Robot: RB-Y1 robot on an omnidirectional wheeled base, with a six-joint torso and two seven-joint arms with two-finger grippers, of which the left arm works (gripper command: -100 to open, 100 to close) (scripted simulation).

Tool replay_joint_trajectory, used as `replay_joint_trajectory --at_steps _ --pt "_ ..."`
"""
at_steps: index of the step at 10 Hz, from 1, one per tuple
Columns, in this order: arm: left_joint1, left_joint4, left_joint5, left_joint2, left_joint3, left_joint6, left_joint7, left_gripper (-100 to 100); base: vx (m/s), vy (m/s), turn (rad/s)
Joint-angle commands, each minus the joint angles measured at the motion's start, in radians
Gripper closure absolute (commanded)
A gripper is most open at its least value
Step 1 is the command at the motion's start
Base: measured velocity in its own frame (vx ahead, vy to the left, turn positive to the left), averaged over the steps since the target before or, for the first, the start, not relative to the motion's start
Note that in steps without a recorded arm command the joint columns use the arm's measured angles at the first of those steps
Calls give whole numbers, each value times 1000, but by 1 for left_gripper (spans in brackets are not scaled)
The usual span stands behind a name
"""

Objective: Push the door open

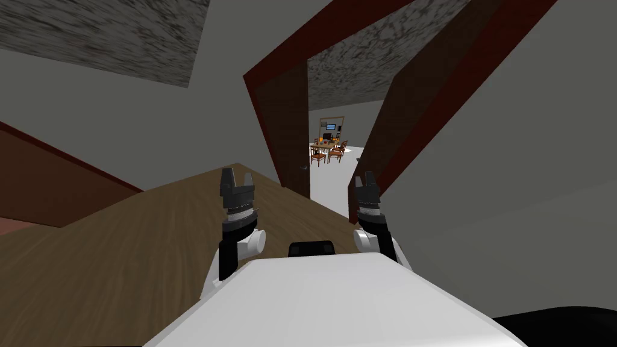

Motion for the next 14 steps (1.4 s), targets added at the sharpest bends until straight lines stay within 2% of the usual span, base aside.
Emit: replay_joint_trajectory --at_steps 1,8,14 --pt "-11 29 -1 9 -6 -5 4 -100 8 64 -15" --pt "-64 173 -4 42 -34 -29 26 -100 103 13 -15" --pt "-126 341 -9 71 -67 -58 52 -100 93 26 -19"
